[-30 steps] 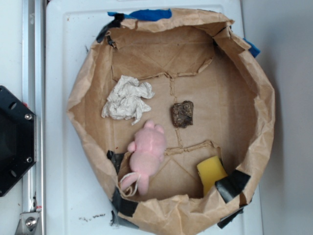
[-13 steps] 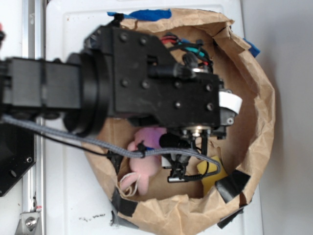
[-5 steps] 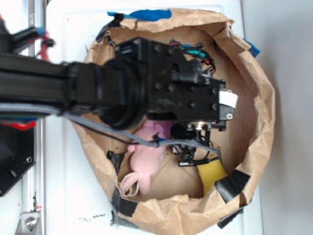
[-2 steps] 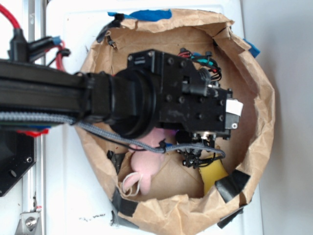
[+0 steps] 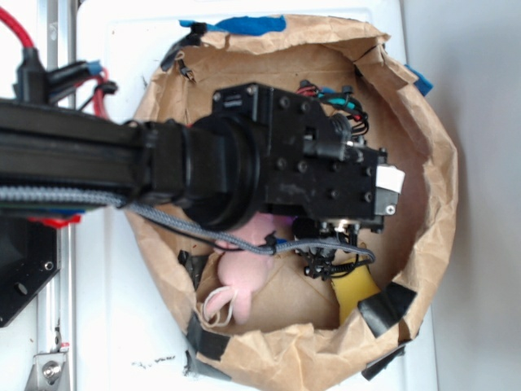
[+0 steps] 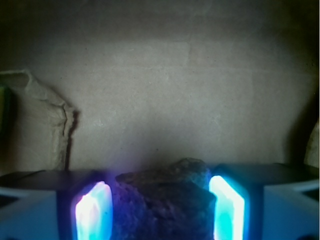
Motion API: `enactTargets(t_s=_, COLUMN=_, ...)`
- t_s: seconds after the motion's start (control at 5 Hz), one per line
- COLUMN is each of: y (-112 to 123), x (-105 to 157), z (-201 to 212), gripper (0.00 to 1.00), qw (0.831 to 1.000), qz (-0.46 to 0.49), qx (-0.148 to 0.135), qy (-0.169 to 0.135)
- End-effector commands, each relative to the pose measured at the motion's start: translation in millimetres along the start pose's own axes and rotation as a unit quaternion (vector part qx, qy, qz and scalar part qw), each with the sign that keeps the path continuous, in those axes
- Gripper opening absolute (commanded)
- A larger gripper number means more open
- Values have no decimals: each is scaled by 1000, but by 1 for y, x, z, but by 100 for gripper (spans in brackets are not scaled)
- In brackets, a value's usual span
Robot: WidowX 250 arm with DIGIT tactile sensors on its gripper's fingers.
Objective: Grab the rock.
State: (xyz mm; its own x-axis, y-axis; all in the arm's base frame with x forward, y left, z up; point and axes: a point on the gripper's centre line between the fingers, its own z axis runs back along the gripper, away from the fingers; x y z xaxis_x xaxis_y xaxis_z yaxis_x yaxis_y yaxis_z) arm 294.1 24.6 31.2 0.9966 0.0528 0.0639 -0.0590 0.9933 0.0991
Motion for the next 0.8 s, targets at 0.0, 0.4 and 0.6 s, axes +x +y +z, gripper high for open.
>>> enactTargets(t_s=0.0, y=21, x=1, z=66, gripper=0, qw=999, qz=35, qx=-29, qy=-17)
enactTargets(t_s=0.4, y=22, x=-18, z=133, gripper=0, qw=997, qz=46, qx=-49, qy=-49)
enactTargets(t_s=0.6, y=18, x=-23, z=149, gripper=0, qw=996, qz=46, qx=-46, qy=-59)
